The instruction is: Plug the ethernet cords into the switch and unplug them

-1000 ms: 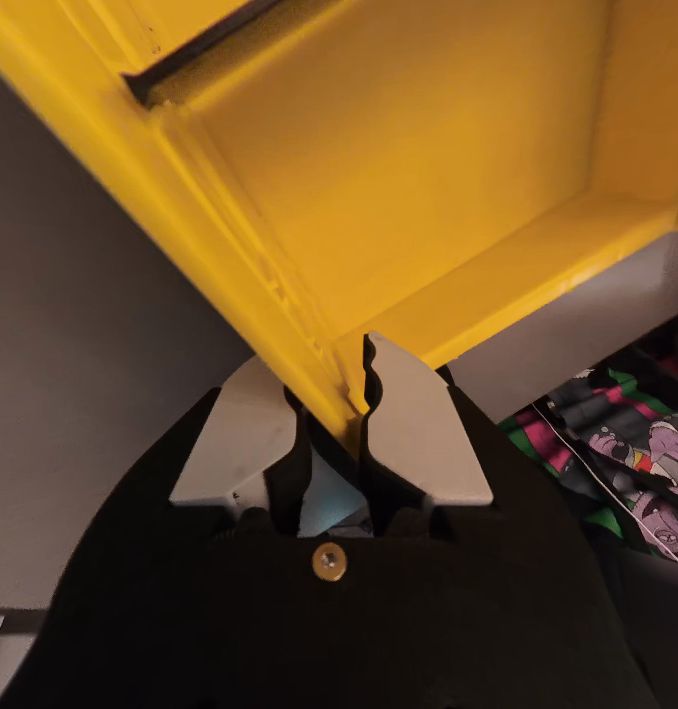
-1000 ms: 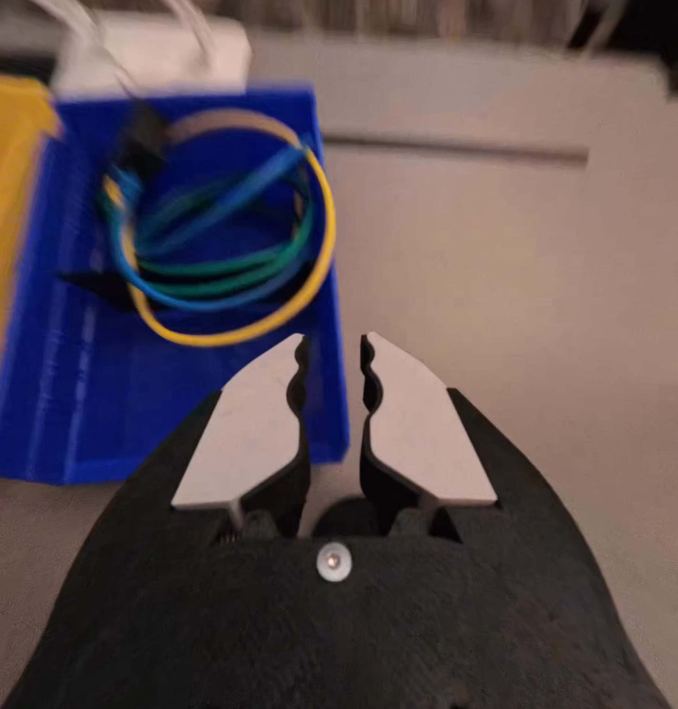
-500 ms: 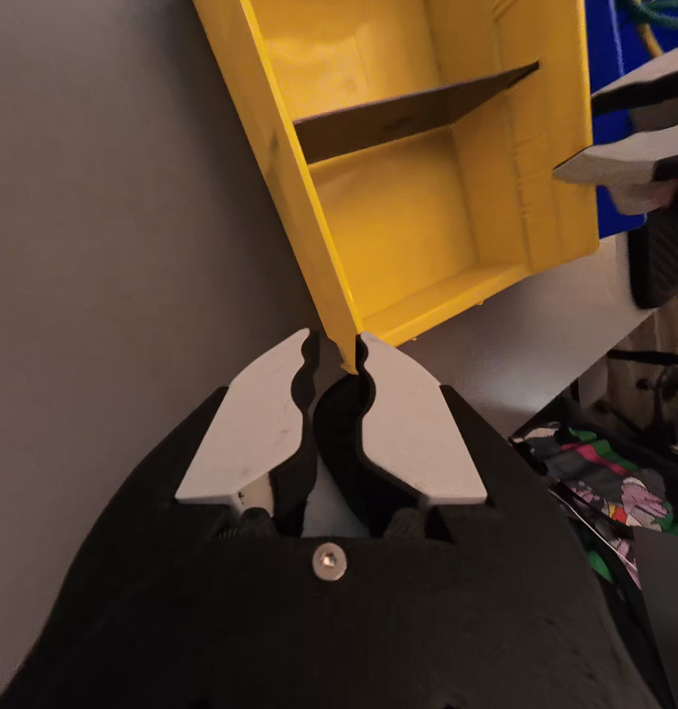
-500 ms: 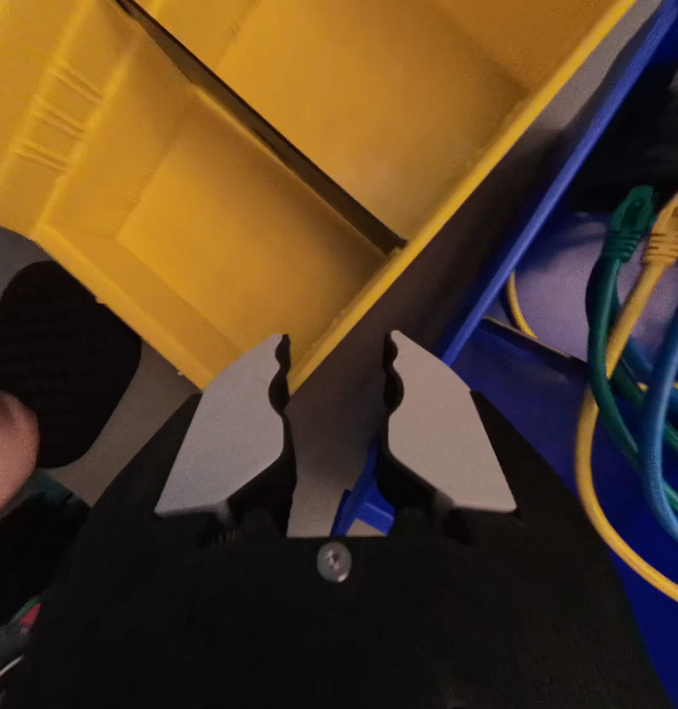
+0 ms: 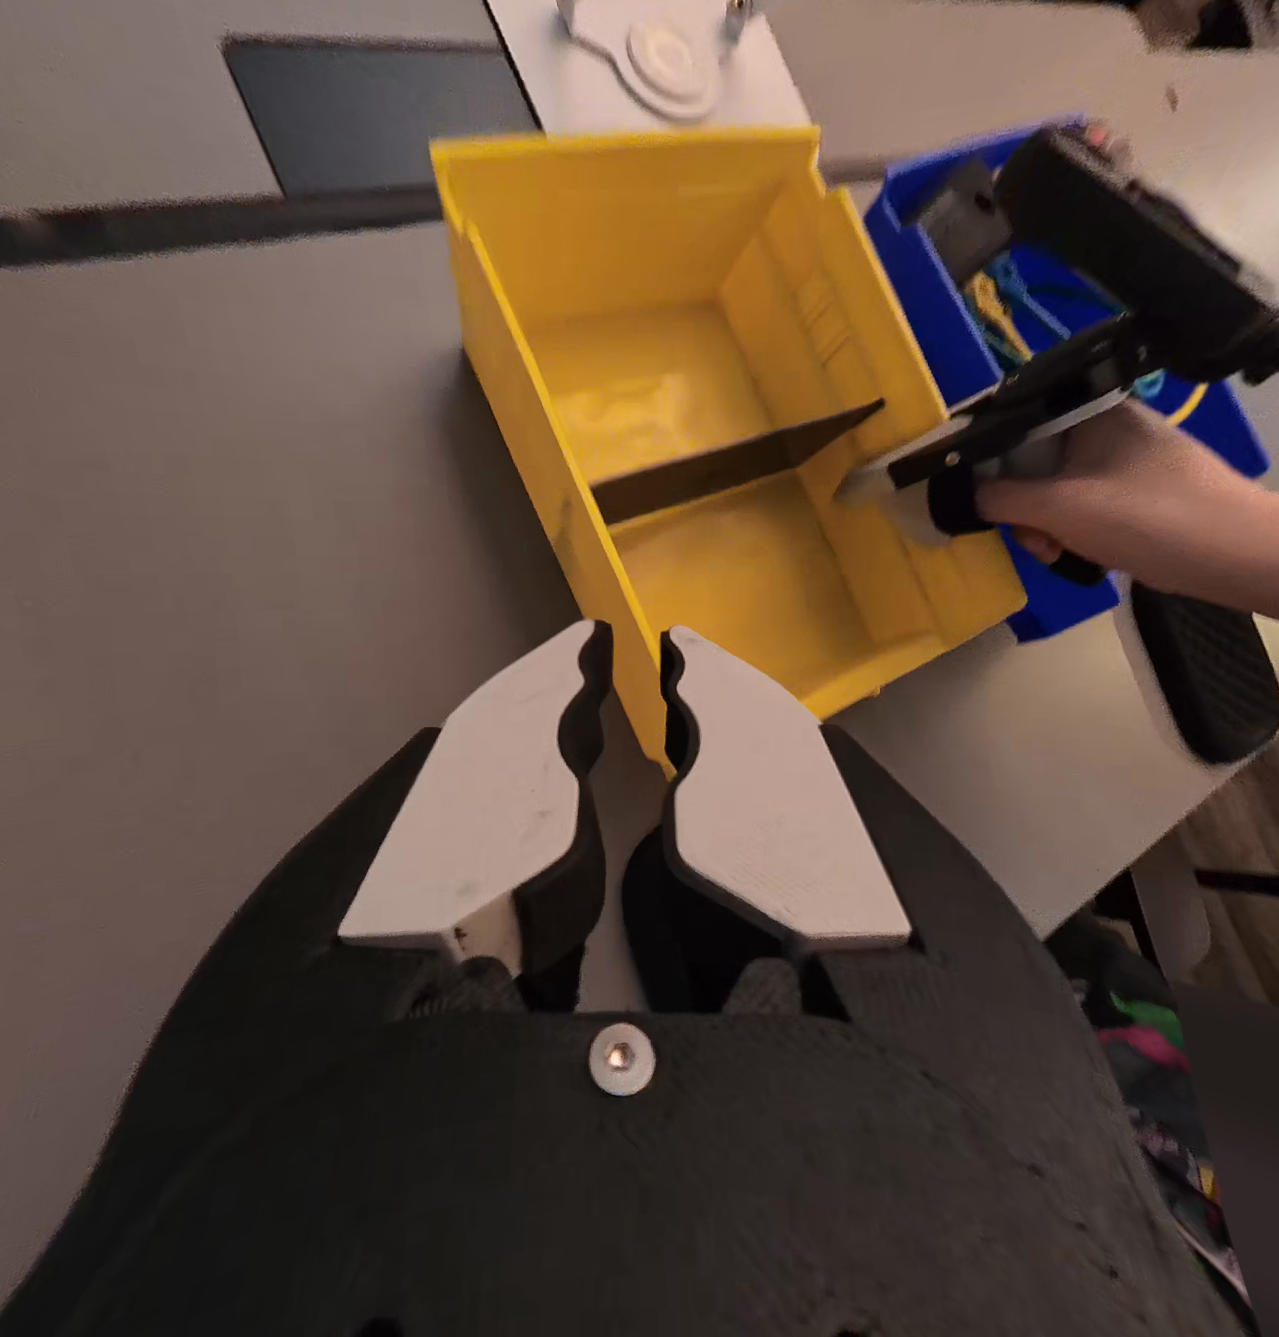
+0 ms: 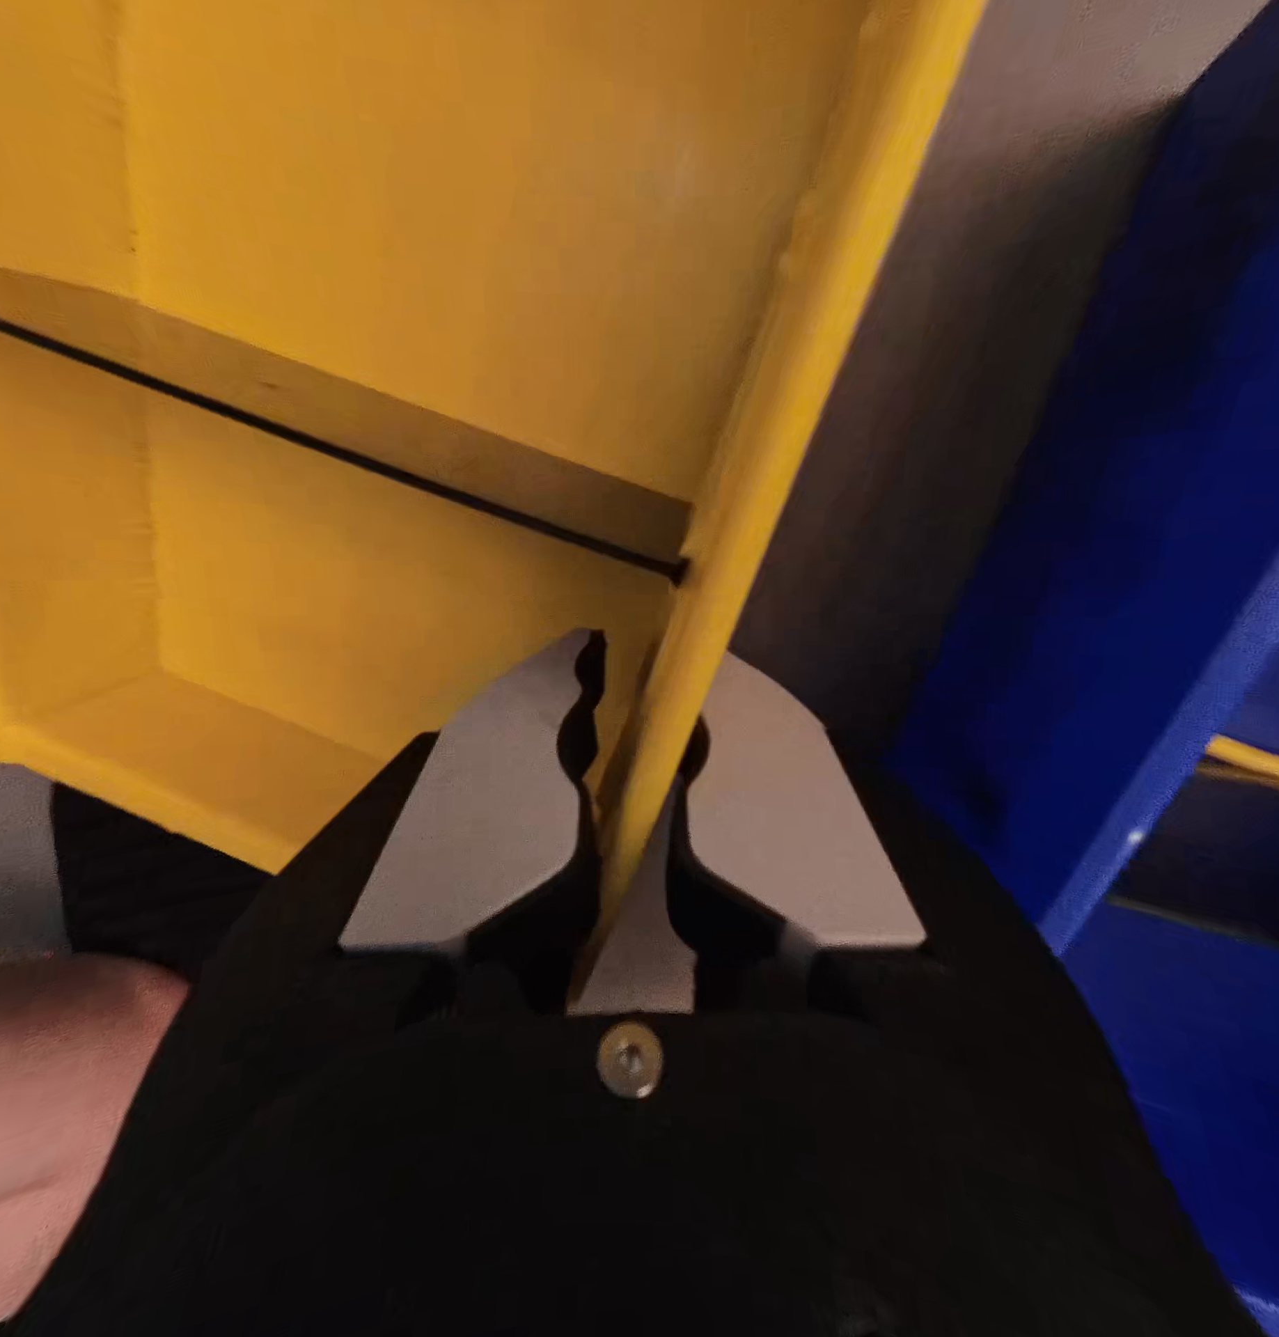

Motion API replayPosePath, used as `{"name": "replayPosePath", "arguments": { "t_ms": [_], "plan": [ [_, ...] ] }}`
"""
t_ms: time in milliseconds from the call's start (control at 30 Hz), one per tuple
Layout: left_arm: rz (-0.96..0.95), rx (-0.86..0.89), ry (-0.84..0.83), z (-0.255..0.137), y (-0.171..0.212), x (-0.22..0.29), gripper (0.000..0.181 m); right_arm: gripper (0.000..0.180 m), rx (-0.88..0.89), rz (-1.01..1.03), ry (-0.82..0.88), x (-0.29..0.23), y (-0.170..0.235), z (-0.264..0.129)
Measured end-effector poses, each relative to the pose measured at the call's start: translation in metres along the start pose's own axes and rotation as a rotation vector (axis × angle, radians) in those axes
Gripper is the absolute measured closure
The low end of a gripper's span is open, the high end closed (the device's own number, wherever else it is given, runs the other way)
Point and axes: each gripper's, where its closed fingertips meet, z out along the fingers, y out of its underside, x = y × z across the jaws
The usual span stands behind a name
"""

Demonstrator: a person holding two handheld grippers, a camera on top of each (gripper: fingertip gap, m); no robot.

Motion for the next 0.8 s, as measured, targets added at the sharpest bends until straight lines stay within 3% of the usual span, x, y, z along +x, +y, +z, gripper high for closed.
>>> {"name": "replayPosePath", "arguments": {
  "t_ms": [67,200,333,433,533,633,800],
  "plan": [
    [-0.009,0.11,-0.005,-0.018,-0.015,0.003,0.173,0.167,-0.024,0.028,-0.031,-0.004,-0.005,-0.001],
    [-0.104,0.564,0.1,-0.096,-0.058,0.031,0.166,0.173,-0.136,-0.072,-0.16,-0.033,-0.005,-0.023],
    [-0.129,0.847,0.085,-0.159,-0.06,0.042,0.154,0.173,-0.182,-0.137,-0.314,-0.057,-0.003,-0.084],
    [-0.165,0.888,0.034,-0.165,-0.06,0.037,0.142,0.173,-0.125,-0.188,-0.342,-0.029,-0.003,-0.147],
    [-0.17,0.6,0.117,-0.105,-0.054,0.05,0.141,0.173,-0.012,-0.13,-0.333,0.037,0.002,-0.209],
    [-0.02,0.246,0.302,-0.024,-0.05,0.101,0.138,0.173,0.099,-0.018,-0.275,0.136,0.016,-0.26],
    [0.059,-0.088,0.518,0.108,-0.053,0.191,0.137,0.173,0.259,0.209,0.049,0.313,0.065,-0.299]
  ]
}}
